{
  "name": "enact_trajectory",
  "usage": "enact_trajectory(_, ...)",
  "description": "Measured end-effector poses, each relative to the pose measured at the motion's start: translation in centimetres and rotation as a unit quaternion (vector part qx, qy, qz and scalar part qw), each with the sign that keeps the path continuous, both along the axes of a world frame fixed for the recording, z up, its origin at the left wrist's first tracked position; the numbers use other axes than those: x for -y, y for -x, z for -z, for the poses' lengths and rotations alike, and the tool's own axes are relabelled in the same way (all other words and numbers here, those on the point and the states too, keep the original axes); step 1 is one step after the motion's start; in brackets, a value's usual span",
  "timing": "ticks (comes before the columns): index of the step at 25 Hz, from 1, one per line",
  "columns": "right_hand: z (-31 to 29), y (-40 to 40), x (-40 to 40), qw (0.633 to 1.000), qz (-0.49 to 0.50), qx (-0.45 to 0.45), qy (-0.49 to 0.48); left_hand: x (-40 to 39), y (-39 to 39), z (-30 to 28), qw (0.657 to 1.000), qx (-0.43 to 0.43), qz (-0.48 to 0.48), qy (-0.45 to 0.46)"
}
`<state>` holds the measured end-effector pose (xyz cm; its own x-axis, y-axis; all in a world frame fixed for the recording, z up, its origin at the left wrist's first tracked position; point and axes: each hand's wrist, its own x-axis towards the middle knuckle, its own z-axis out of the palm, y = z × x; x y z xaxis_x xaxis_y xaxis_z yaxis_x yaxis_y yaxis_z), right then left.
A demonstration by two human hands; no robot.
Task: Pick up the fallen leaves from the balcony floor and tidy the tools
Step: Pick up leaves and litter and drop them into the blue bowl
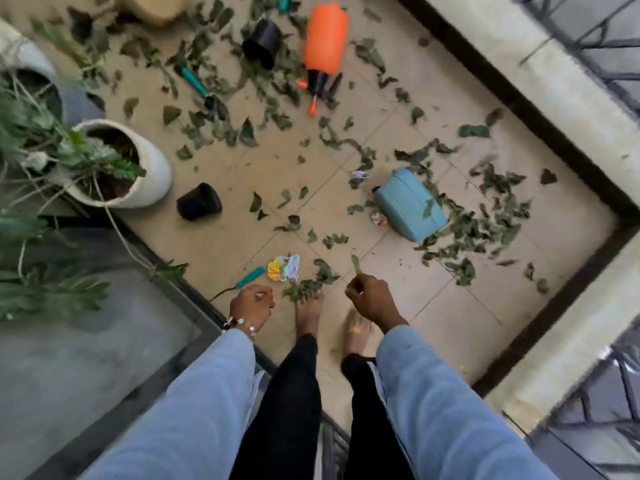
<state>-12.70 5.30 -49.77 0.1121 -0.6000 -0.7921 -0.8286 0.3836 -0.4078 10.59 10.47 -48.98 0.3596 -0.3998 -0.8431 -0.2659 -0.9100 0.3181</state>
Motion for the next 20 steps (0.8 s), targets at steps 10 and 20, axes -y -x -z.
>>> enact_trajectory(10,29.4,-12.6,2.7,0.886,-0.463,-0.024,0.004,-2.2,-5.1,25.1,0.992,-0.001,-0.128,-0.004)
enact_trajectory(20,42.7,-14.1,0.3,0.839,-0.524,0.076,0.122,-4.8,-5.4,35.9,0.986,0.022,-0.145,-0.076)
